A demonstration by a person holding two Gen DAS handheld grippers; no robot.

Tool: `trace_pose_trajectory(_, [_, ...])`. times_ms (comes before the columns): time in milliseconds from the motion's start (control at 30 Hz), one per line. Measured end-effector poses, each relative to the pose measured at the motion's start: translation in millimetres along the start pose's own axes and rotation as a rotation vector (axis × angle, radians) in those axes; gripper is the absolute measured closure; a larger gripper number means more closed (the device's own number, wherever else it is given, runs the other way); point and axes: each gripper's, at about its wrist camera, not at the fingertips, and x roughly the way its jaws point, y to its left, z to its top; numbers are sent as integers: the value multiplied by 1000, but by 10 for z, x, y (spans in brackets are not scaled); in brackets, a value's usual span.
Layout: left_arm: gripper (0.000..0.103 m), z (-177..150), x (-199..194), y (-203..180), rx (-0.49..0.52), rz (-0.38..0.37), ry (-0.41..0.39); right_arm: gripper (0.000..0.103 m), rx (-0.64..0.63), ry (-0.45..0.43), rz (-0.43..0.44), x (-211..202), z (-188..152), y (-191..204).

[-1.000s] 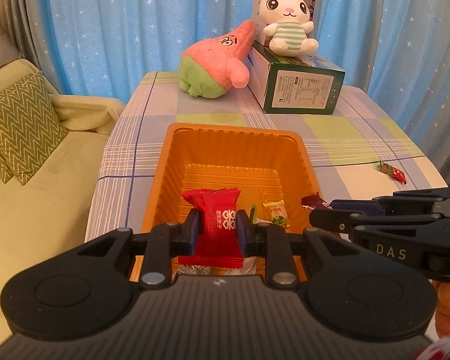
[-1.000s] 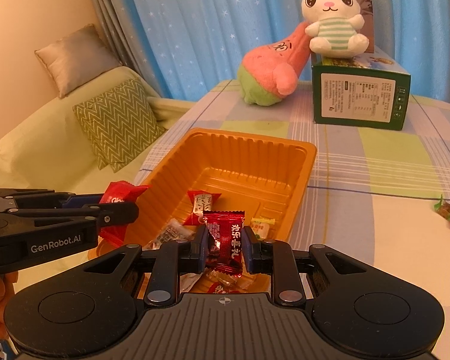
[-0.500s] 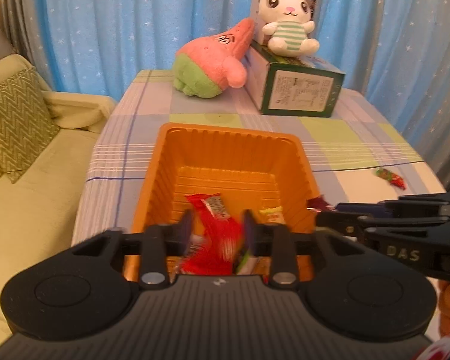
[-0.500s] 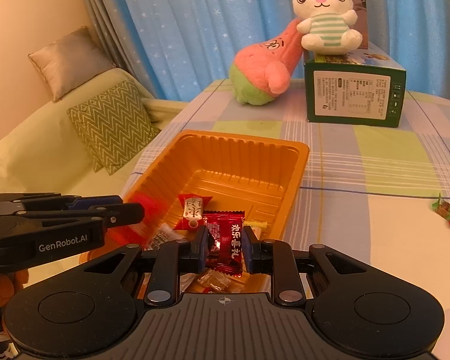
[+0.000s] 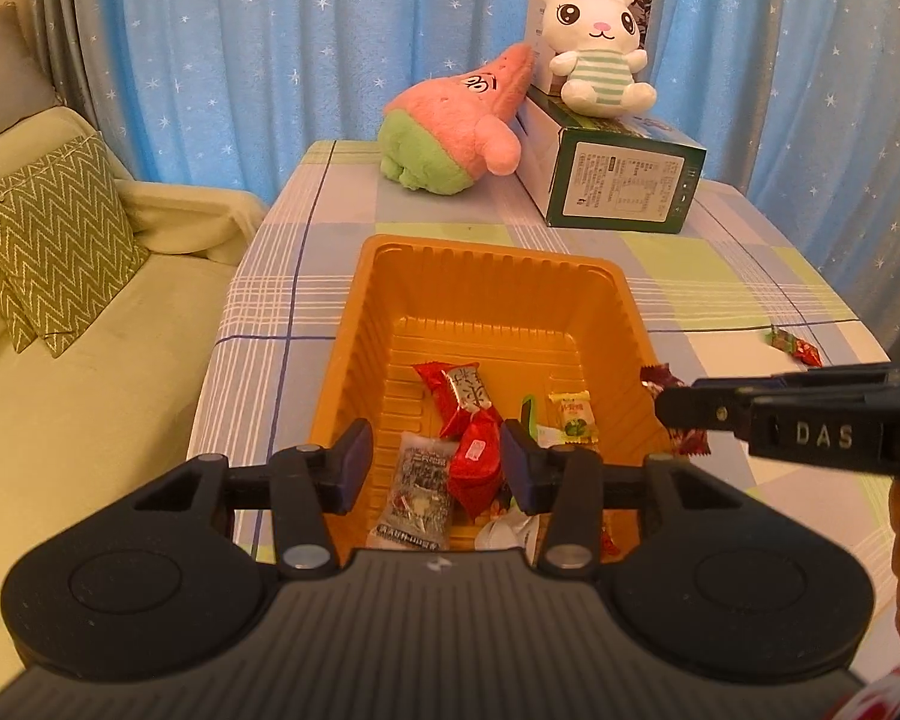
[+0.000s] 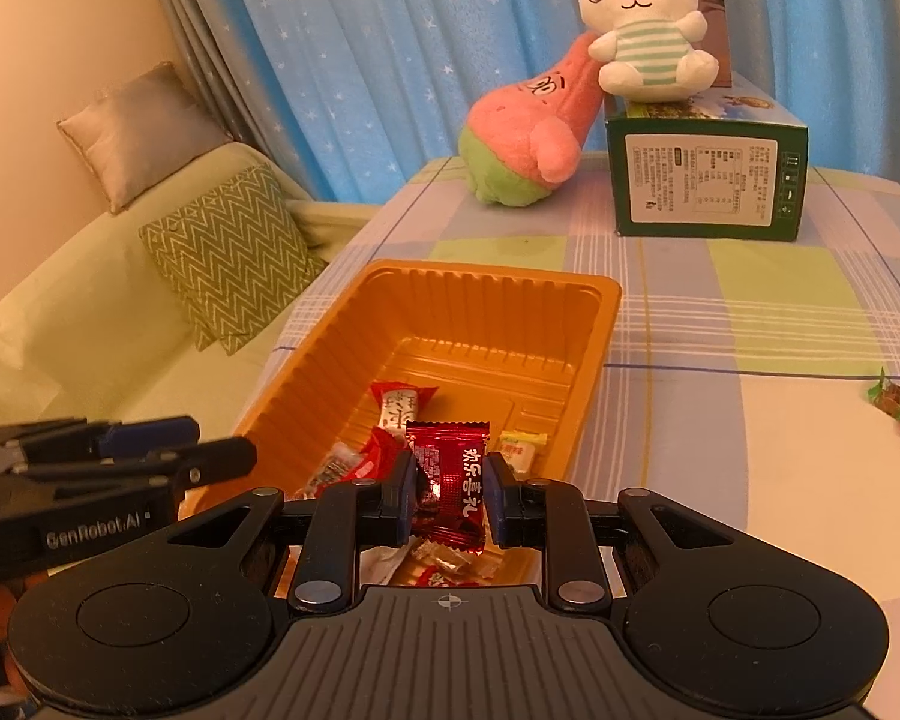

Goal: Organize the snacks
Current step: 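Lower both tools into the tray and open them to release the candies, then move both open tools back toward the green and red candies on the table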

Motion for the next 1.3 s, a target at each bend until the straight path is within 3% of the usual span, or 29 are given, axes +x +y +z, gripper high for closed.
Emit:
trace_pose_trajectory(200, [58, -43, -38, 32, -14, -1, -8, 78, 41, 7, 44, 53, 38, -8])
trace_pose_trajectory(267, [55, -55, -60, 36, -17, 2, -12, 64, 65, 11, 51, 54, 38, -28])
trace_pose_trajectory(300, [54, -62, -76, 37, -18, 3, -17, 43, 76, -2, 47, 29, 26, -38])
trace_pose_trajectory(333, [53, -73, -98, 36, -20, 3, -21, 37, 81, -13, 45, 1, 14, -46])
trace_pose_trajectory(700, [44, -225, -456, -204, -30, -18, -47, 37, 150, -17, -25, -550, -328, -324])
trace_pose_trajectory(1067, [35, -368, -878, -673, -50, -55, -58, 37, 113, -57, -132, -1259, -730, -441])
trace_pose_trajectory(1300, [22, -481, -1024, -910, -69, -72, -60, 37, 124, -81, -176, -1614, -936, -599])
